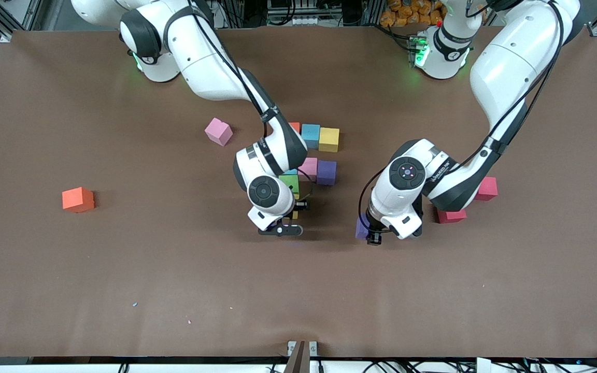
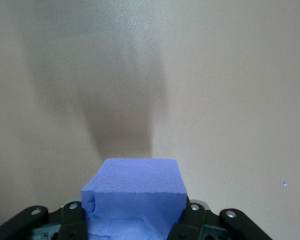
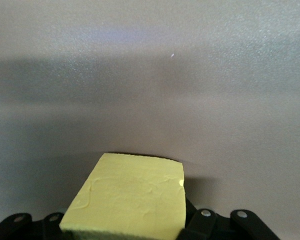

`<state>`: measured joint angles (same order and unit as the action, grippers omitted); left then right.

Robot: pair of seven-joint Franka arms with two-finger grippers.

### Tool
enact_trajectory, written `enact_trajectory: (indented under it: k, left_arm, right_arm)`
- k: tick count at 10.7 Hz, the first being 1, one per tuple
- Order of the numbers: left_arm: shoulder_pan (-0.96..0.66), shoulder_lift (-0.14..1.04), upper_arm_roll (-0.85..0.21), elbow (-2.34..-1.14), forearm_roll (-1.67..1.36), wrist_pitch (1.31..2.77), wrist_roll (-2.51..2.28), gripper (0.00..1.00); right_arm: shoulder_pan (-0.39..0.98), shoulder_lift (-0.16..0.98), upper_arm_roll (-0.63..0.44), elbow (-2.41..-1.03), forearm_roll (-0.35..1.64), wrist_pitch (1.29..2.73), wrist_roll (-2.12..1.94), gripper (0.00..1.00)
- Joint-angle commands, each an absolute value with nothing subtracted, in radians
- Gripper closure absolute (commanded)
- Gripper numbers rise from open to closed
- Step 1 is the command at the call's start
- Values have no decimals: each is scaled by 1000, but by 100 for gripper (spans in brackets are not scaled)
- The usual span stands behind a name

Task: Arrange 11 blocks into digit 3
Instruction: 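Lower yellow onto the cluster with the right gripper while the left gripper carries purple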

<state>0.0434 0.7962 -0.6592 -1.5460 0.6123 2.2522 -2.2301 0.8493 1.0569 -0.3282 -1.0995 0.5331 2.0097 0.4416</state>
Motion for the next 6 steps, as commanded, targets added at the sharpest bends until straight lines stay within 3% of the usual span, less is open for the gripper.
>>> enact_trajectory:
  k: [1,6]
  left_arm:
    - [6,815,-640,-1505,609,2227,-2212,100]
    - [5,816,-634,-1503,592,2227,-2212,100]
  right_arm:
    - [848,1078,-325,-1074,514,1996,466,35]
    - [848,1077,-325,-1074,515,1996,466,27]
